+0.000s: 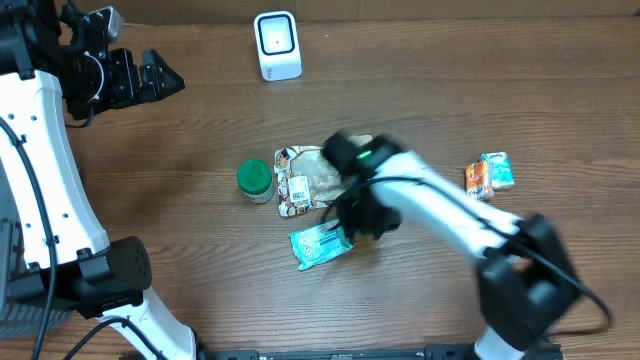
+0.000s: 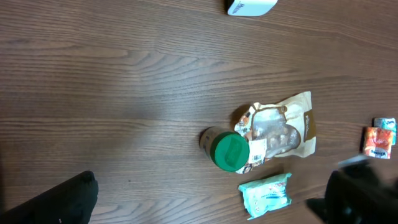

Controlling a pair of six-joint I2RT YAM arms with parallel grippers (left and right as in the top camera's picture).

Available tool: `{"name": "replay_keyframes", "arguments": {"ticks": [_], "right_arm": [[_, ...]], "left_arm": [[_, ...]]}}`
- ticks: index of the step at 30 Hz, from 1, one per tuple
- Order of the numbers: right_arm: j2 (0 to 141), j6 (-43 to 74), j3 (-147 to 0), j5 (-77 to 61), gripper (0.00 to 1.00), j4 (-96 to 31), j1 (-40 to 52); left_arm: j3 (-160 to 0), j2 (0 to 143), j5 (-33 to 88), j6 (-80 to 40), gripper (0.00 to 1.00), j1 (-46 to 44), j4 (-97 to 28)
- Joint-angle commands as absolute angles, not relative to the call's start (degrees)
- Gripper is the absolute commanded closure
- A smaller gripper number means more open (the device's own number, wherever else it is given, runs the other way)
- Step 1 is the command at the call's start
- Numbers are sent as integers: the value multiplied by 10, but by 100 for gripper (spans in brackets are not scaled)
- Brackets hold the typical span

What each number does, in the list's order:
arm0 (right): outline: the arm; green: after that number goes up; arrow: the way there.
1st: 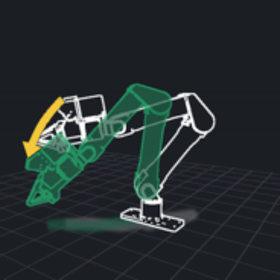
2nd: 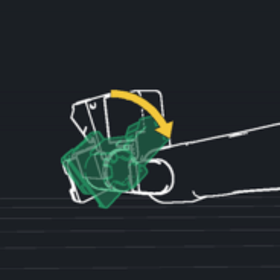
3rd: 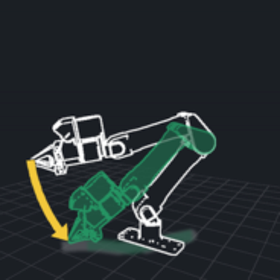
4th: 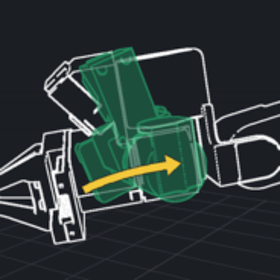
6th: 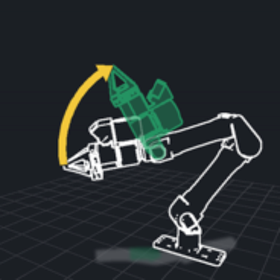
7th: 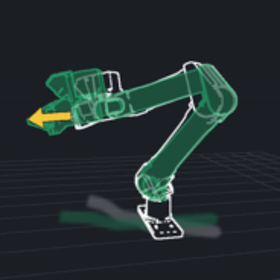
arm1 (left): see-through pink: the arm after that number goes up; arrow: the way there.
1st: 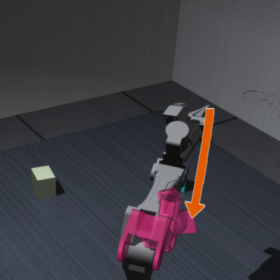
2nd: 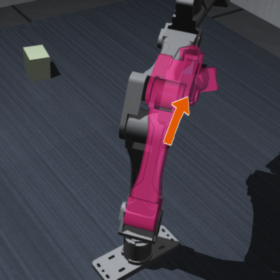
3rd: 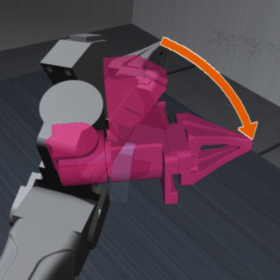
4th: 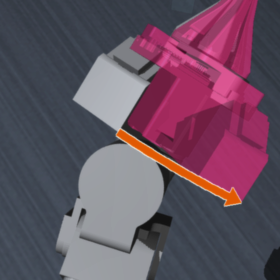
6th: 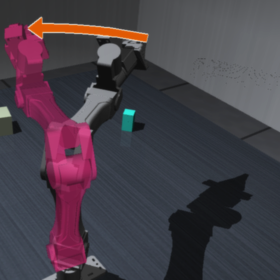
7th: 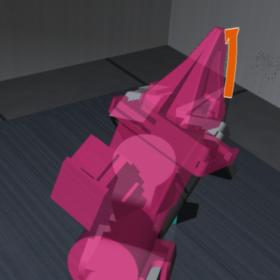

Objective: Scan the item barcode
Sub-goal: 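Grasp the teal wipes pack with the right gripper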

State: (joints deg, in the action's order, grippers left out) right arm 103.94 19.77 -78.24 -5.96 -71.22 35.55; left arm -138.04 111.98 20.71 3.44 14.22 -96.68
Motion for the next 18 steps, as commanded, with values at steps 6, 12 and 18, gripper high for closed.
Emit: {"name": "replay_keyframes", "arguments": {"ticks": [6, 12, 18], "right_arm": [[1030, 74, -725, -305, 41, -612, 251], [1032, 146, -643, -342, 40, -511, 263], [1034, 201, -598, -334, 40, -451, 281]], "left_arm": [[-1386, 1115, 204, 45, 0, 138, -968], [-1386, 1115, 204, 45, 1, 138, -968], [-1386, 1115, 204, 45, 0, 138, -968]]}}
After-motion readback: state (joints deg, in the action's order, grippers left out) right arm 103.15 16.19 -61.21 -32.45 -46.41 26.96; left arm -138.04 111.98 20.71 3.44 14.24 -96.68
